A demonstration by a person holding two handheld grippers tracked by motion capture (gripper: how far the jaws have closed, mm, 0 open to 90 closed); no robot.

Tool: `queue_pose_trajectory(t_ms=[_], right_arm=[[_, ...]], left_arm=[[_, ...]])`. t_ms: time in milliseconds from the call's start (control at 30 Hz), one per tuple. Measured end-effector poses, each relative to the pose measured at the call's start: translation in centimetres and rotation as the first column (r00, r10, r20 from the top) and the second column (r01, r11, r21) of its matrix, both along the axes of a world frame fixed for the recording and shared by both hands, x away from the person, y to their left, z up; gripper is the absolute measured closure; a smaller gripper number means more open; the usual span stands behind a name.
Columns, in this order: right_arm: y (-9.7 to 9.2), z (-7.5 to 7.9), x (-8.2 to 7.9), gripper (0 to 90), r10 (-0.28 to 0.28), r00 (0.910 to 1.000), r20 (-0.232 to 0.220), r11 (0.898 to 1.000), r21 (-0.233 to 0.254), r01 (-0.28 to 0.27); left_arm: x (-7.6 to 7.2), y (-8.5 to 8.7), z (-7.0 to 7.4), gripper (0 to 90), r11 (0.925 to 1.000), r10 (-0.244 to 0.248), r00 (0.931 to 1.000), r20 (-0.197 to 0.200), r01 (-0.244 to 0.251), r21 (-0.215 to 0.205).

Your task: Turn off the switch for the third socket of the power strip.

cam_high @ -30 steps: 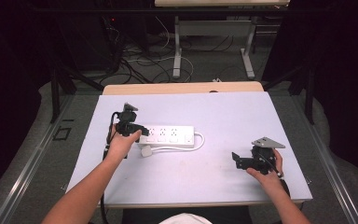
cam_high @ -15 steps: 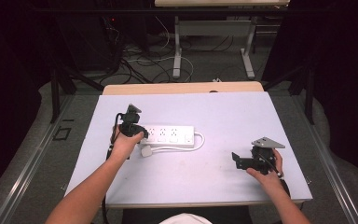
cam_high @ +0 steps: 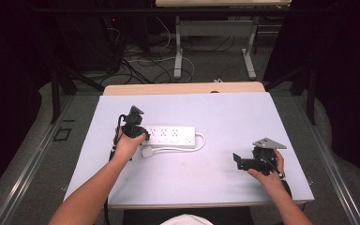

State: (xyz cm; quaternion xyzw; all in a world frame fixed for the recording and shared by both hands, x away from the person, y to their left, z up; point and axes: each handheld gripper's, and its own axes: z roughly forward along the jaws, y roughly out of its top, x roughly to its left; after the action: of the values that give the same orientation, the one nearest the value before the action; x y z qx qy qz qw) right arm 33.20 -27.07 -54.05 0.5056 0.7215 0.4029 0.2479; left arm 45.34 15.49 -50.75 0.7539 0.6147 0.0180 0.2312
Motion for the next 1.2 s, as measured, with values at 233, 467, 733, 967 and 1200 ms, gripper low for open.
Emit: queue_pose_trajectory(t_ms=[233,467,733,967,1200], right_arm=[[0.02,-0.02,0.01,0.0,0.002,1.0,0.0,1.0,0.001,-0.002],[0.05,-0.02,0.02,0.0,0.002,1.0,0.001,1.0,-0.002,-0.002],[0.05,-0.05,0.04,0.0,0.006,1.0,0.002,1.0,-0.004,-0.006],[0.03,-0.07,0.06,0.0,0.011,0.9999,0.002,1.0,-0.006,-0.011],[0.07,-0.09,0.07,0.0,0.012,0.9999,0.003,1.0,-0.006,-0.012]], left_arm=[[0.04,0.01,-0.09,88.8,1.0,0.002,1.0,-0.001,-0.002,0.01],[0.02,-0.02,-0.08,89.5,0.9999,-0.002,1.0,0.003,0.002,0.015],[0.01,0.01,-0.1,89.3,0.9999,-0.006,1.0,0.003,0.005,0.014],[0.01,-0.03,-0.14,88.2,0.9998,-0.012,0.9999,0.008,0.012,0.017],[-0.06,-0.08,-0.38,90.0,0.9994,-0.012,0.9998,0.019,0.011,0.032]])
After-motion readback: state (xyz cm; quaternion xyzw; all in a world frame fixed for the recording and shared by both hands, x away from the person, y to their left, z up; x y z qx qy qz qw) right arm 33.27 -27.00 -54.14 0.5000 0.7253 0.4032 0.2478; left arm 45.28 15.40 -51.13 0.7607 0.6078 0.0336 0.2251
